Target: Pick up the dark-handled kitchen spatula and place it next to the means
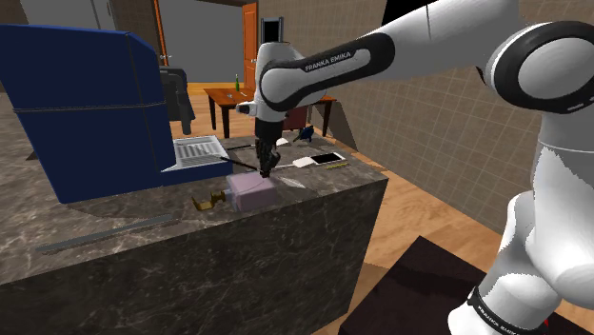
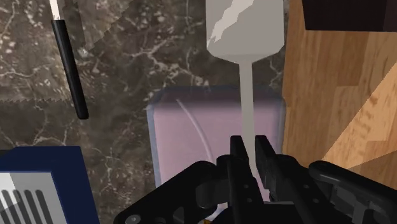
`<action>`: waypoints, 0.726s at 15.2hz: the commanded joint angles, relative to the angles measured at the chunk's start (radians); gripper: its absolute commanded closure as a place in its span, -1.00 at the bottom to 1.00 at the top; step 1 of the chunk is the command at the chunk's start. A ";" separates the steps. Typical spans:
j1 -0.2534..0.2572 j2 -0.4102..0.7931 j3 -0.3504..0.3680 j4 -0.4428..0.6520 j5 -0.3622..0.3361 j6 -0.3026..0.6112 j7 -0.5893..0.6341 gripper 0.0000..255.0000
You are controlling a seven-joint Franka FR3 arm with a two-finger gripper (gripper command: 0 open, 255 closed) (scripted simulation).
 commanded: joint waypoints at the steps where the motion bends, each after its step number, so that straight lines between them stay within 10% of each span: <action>1: 0.022 0.042 0.013 0.065 -0.003 -0.020 0.039 1.00; 11: 0.132 0.323 0.058 0.500 -0.021 -0.165 0.213 1.00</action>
